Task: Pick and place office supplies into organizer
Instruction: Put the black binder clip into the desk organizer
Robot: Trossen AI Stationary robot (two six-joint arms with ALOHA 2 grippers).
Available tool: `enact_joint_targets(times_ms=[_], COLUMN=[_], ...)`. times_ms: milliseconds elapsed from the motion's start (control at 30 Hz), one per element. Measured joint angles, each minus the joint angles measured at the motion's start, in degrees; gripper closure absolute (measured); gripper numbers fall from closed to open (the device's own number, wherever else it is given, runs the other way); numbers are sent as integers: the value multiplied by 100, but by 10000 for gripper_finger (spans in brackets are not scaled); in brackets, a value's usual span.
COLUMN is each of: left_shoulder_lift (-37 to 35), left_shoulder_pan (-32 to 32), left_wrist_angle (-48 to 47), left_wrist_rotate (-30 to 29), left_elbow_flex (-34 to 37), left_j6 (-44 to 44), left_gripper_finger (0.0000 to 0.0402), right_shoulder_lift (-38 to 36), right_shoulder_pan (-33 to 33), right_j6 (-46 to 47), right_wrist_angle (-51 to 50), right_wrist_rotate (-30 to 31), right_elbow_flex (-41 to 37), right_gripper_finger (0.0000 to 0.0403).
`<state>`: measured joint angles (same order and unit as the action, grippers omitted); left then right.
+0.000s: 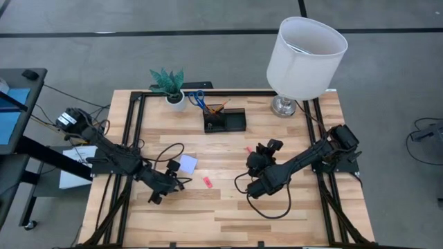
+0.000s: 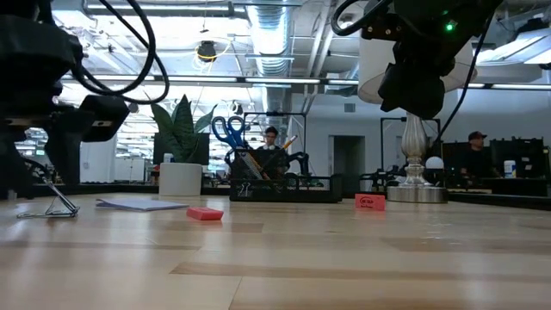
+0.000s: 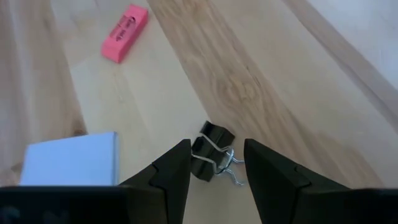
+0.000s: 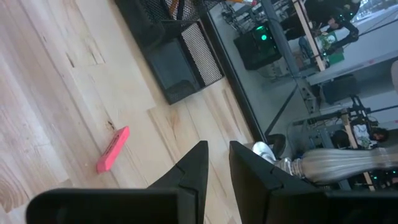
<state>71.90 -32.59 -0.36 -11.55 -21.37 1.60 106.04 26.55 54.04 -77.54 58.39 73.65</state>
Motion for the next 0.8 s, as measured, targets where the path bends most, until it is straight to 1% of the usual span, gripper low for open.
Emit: enact_joint_targets(times_ms=[267, 400, 500, 633, 667, 800], left_shoulder_lift=[378, 396, 396, 389, 385, 385], left_shoulder_pan=[190, 257, 263, 263, 265, 261], left_wrist_angle=[304, 334, 334, 392, 402, 442], left_wrist_rotate=[368, 383, 379, 335, 325, 223], left_elbow_flex=[0, 0, 2, -3, -11, -11], left_j6=[134, 315, 407, 449, 447, 497], left_gripper_finger=[260, 265, 296, 375, 386, 396], right_shoulder_lift=[0, 0, 0, 0, 0, 0], right_shoulder_pan=[-7, -4, -4, -7, -7, -7], right_j6=[0, 0, 0, 0, 0, 0], right_wrist_angle=[2, 0, 2, 2, 4, 24], right_wrist_rotate=[0, 0, 0, 2, 2, 2], right_elbow_flex=[0, 0, 0, 0, 0, 0], right_gripper_finger=[344, 344, 344, 344, 344, 344])
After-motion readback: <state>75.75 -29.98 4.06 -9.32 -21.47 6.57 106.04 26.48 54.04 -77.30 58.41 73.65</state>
